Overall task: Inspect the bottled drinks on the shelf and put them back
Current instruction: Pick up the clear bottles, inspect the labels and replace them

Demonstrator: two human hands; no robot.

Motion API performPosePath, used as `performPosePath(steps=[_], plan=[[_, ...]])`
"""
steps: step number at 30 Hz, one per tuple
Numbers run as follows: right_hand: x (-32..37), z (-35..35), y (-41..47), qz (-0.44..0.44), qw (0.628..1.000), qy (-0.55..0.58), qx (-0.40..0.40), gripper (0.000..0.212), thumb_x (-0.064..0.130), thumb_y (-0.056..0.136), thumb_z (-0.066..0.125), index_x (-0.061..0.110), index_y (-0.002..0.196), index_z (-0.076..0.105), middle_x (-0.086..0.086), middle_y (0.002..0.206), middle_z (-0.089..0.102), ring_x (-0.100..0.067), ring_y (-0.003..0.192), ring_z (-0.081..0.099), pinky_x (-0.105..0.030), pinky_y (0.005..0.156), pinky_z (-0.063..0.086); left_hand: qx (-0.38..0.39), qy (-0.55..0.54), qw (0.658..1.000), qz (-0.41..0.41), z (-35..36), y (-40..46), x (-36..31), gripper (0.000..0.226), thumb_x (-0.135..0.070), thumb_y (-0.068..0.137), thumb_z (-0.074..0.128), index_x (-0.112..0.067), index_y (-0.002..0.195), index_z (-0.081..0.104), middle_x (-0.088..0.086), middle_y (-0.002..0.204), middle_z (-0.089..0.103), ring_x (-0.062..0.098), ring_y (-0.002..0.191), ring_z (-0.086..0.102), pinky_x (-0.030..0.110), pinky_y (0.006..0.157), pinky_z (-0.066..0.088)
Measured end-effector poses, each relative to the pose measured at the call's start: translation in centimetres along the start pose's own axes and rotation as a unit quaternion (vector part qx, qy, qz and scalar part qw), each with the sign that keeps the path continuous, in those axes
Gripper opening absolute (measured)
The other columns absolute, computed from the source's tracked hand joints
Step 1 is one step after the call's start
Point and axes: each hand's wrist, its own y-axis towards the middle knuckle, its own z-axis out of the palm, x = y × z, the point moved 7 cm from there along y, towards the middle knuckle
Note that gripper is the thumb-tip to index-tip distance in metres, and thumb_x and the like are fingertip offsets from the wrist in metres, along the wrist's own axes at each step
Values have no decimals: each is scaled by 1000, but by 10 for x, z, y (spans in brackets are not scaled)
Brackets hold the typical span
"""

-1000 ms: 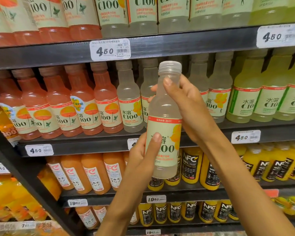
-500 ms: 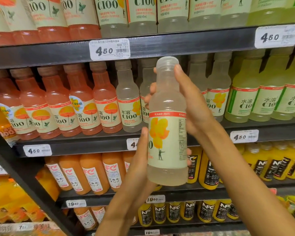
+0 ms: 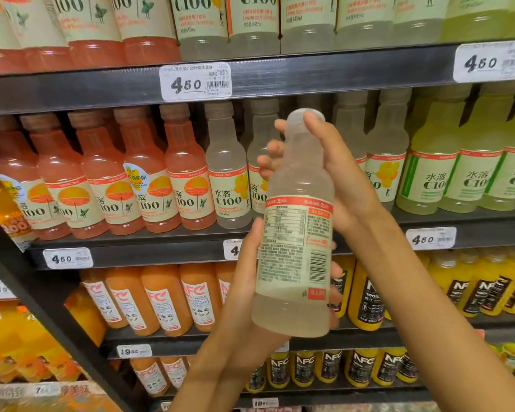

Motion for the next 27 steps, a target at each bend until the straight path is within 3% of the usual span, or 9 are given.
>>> performPosePath(steps=[2,6,11,13,15,17,19,22,27], plan=[[-5,5,1,20,997,65,28,33,38,95,44,14,118,47,-4,81,68,-17,75,68,-31,73,58,33,-42,998,-23,4,1,9,75,-66,92,33,-4,130,50,12,97,64,23,82,64,34,71,53],[-2,5,-3,-7,998,31,46,31,34,95,47,15,120,43,-2,79,61,-15,69,63,-31,71,55,3,-2,1000,-16,-15,3,12,76,-67,92,30,-5,128,54,15,99,67,25,84,67,38,75,55],[21,5,-14,-109,986,-127,-10,19,27,97,51,18,114,50,-2,80,64,-17,71,66,-30,66,55,-153,183,969,64,-47,0,-5,63,-77,76,45,-33,116,67,4,117,69,19,108,65,43,97,48],[29,7,-18,-152,969,-190,-44,19,25,96,54,20,114,50,-2,81,64,-16,70,67,-28,63,55,-213,243,941,95,-50,-6,-15,57,-84,64,53,-46,103,70,-9,114,70,5,106,65,26,90,51],[32,8,-21,-173,956,-224,-83,19,24,95,56,20,113,50,-3,81,64,-14,68,67,-24,60,54,-203,299,923,134,-42,-6,-21,49,-78,69,58,-42,101,68,-19,105,71,-3,96,66,10,72,51],[31,5,-21,-169,946,-246,-125,21,27,94,58,22,112,49,-1,83,65,-11,66,68,-21,58,53,-199,346,902,166,-32,-7,-22,47,-67,69,63,-38,106,59,-24,100,70,-4,95,66,6,69,49],[27,1,-18,-137,944,-263,-142,28,32,93,59,23,117,48,-2,88,67,-10,70,70,-19,58,53,-213,332,902,176,-33,-8,-20,51,-67,63,69,-39,105,59,-23,99,71,-2,95,67,8,69,50],[22,-6,-12,-80,956,-256,-118,35,37,92,59,21,122,51,-3,95,69,-14,80,72,-24,65,56,-198,250,939,128,-37,-10,-12,57,-70,61,67,-39,108,63,-8,107,73,10,99,69,19,74,55],[9,-3,-7,-10,993,-116,-26,34,35,89,56,18,119,56,-1,93,72,-19,91,70,-33,78,57,-9,30,998,47,-9,-11,0,76,-63,78,63,-12,133,51,18,103,65,27,81,66,37,73,55]])
